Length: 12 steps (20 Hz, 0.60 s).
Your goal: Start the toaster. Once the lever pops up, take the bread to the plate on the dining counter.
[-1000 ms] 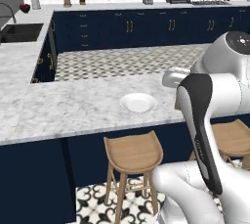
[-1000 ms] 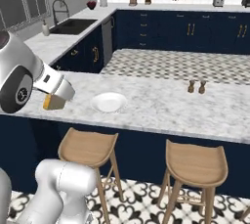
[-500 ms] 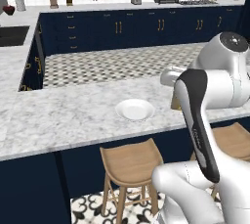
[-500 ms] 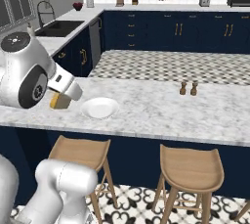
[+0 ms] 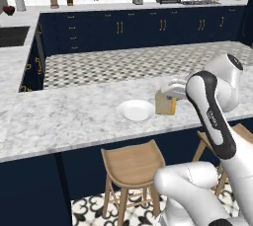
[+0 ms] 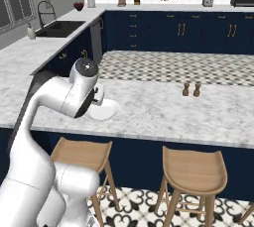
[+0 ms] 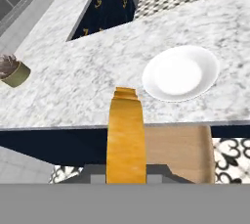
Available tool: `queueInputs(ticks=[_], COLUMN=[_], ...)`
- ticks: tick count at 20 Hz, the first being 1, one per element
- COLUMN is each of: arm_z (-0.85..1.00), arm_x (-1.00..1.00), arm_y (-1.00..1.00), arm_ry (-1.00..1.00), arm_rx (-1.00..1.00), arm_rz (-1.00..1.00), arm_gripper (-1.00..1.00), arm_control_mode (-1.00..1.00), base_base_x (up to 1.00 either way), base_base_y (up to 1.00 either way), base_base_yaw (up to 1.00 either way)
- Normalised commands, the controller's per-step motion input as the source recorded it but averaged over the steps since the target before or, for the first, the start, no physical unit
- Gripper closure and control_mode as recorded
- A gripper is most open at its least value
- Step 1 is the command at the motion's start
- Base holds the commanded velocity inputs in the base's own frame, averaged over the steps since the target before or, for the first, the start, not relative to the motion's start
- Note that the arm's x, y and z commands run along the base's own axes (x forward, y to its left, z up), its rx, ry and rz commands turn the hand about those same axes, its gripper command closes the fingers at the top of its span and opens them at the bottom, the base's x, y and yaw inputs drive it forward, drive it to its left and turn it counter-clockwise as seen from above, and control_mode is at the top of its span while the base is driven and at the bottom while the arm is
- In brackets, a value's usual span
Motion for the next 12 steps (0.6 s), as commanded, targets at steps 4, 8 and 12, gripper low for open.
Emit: queueInputs(ticks=[4,8,12], arm_z=[-0.62,-0.59,-0.51], arm_x=[1.00,1.00,0.95], arm_y=[0.02,0.26,0.47], arm_ry=[-0.01,0.00,-0.07], arm_rx=[0.02,0.00,0.00], arm_rz=[0.25,0.06,-0.02], arm_gripper=[1.00,1.00,1.00], arm_control_mode=[-1.00,-1.00,-1.00], base_base_x=[0.00,0.00,0.00], base_base_y=[0.00,0.00,0.00], base_base_yaw=[0.00,0.00,0.00])
